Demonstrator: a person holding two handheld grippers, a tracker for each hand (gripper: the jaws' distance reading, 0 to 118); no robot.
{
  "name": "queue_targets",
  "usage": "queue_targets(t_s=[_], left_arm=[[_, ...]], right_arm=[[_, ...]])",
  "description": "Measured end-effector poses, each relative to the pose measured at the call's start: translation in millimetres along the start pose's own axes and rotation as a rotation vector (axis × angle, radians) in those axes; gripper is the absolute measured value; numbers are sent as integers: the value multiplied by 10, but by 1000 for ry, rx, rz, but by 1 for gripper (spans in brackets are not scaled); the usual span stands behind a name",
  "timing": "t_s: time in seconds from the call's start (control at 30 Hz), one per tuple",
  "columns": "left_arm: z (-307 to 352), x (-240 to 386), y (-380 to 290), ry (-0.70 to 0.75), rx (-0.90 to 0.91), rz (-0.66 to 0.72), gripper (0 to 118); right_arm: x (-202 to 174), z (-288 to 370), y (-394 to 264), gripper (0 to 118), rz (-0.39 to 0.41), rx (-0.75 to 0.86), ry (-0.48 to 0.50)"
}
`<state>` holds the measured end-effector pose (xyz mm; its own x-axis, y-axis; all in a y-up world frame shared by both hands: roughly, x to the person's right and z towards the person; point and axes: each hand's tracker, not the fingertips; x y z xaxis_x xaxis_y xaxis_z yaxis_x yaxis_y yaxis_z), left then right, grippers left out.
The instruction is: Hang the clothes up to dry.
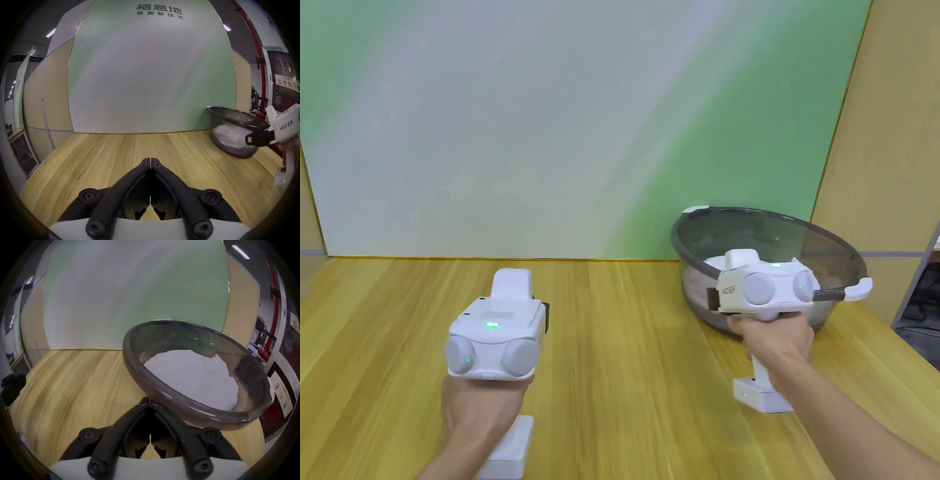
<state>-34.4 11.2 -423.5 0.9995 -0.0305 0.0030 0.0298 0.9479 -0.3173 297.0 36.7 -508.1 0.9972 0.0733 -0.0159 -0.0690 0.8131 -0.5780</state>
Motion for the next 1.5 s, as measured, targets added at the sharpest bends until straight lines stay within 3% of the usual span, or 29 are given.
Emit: queue_targets(t_s=[0.17,0.23,0.3,0.43,0.6,0.73,0.87,1.0,1.1,1.13,1.2,1.23,1.3,1.33,1.37,1.4,1.47,1.5], left_arm=[[-69,-154,-23,15,-5,33,0],[-25,-209,-18,27,-1,52,0],[42,-260,-6,43,10,44,0],[275,-428,98,102,68,26,0],[645,-674,364,160,182,63,0],[904,-821,633,175,231,65,0],[953,-873,778,194,250,90,0],[730,-887,849,201,207,-2,0],[774,-918,843,155,262,-25,0],[796,-955,856,132,263,2,0],[888,-1003,836,-71,233,94,0],[887,-1003,830,-281,181,124,0],[945,-803,808,-356,203,5,0],[985,-711,811,-469,210,-45,0],[1004,-640,819,-557,213,-68,0],[1007,-534,843,-750,163,-35,0],[972,-289,837,-918,151,-64,0],[968,-129,851,-927,146,-106,0]], right_arm=[[16,-19,-52,0,48,6,-9],[-61,32,-93,0,7,20,57],[-194,169,-136,0,15,69,112],[-534,652,-88,0,14,320,208],[-870,1262,125,0,33,596,202],[-914,1308,343,0,38,591,205],[-877,1214,423,0,-18,548,176],[-961,1281,413,0,9,503,142],[-881,1377,352,0,-2,503,172],[-854,1410,326,0,0,504,172],[-776,1468,308,0,5,499,179],[-703,1516,308,0,1,472,204],[-571,1623,296,0,-5,425,251],[-465,1636,300,0,-5,392,256],[-370,1627,313,0,-8,361,259],[-278,1668,320,0,-9,313,277],[-118,1733,324,0,-21,245,292],[-114,1917,284,0,-27,234,289]])
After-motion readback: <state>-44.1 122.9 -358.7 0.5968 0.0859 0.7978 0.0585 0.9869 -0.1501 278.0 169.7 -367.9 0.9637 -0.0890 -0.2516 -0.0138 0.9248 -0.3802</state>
